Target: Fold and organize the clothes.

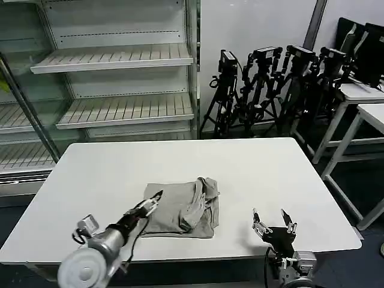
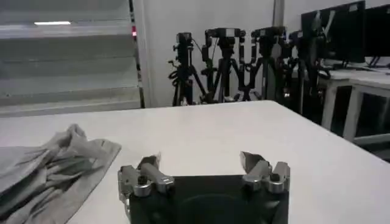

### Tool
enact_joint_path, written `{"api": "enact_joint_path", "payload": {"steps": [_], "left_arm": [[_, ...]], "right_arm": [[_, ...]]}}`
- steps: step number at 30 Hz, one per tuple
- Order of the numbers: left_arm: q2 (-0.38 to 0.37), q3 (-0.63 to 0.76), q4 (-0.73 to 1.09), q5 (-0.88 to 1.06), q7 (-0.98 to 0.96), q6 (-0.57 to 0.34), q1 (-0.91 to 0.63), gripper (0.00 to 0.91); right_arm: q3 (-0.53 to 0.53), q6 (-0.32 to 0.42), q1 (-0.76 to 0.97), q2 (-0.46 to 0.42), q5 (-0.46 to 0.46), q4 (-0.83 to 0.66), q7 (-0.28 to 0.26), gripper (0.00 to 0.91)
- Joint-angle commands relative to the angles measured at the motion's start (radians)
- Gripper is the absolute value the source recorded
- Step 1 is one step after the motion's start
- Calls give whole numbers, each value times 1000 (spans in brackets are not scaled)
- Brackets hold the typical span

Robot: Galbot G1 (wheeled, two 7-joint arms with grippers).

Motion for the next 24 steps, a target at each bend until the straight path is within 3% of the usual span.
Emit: {"api": "enact_joint_path", "payload": {"steps": [1, 13, 24], "left_arm": [[167, -108, 32, -40, 51, 62, 62, 907], [134, -19, 184, -72, 91, 61, -38, 907], [-14, 17, 208, -79, 58, 14, -78, 907]], "right_arm": [[2, -3, -4, -3, 4, 4, -1, 907], [39, -4, -30, -21, 28, 32, 0, 907], [46, -7, -43, -4, 21, 44, 4, 907]]}}
